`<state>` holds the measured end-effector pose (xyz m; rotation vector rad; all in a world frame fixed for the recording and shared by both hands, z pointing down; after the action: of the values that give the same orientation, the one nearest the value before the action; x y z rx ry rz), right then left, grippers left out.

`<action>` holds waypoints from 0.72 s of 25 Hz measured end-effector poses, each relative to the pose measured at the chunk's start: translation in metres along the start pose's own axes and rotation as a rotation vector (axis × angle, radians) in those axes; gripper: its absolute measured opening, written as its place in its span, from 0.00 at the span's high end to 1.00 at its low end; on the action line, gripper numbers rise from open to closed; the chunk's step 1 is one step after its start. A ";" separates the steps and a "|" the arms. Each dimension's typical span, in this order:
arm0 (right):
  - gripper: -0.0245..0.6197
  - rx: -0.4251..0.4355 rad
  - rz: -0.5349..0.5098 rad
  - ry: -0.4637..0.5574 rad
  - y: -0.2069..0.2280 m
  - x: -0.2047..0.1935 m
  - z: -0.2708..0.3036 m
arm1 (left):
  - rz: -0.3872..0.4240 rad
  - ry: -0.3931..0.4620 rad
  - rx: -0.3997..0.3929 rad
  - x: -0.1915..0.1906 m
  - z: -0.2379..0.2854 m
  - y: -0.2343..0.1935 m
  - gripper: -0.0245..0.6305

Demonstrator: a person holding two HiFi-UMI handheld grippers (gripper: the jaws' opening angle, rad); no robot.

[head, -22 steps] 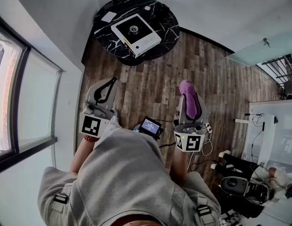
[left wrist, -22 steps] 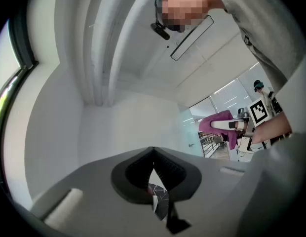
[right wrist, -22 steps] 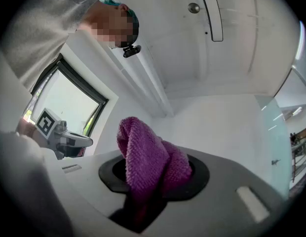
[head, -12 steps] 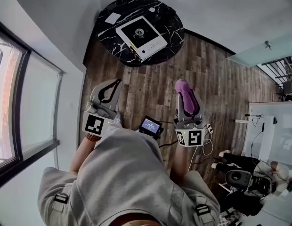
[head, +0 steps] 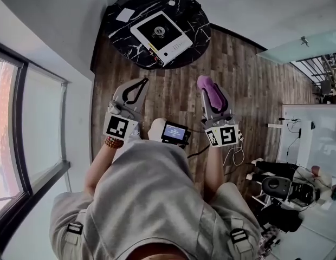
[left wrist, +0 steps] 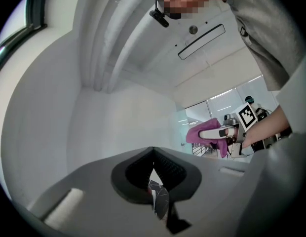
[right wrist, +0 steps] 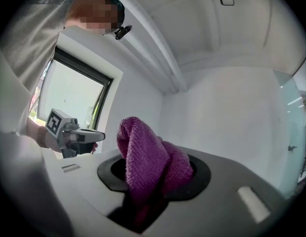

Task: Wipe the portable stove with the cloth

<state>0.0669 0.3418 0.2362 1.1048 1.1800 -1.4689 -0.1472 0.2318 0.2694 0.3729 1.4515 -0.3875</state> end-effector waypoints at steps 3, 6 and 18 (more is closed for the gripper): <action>0.69 0.000 -0.018 -0.004 0.008 -0.003 0.019 | -0.008 0.028 -0.009 -0.002 0.018 -0.008 0.96; 0.69 0.008 -0.022 -0.008 0.015 -0.014 0.035 | -0.007 0.025 -0.018 -0.013 0.034 -0.010 0.96; 0.69 0.068 0.098 -0.069 0.109 -0.112 0.127 | 0.039 -0.168 -0.102 -0.063 0.140 -0.014 0.96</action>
<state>0.1813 0.2172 0.3455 1.1327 1.0207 -1.4687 -0.0358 0.1553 0.3438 0.2792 1.2925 -0.3046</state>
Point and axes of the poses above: the fingertips, and each gripper's own axes: z forward along the fingers, y to its right, x out of its top, the point moved 4 cm from there along -z, backward along the fingers, and after that the axes turned 8 degrees about -y, right-handed, at the moved point
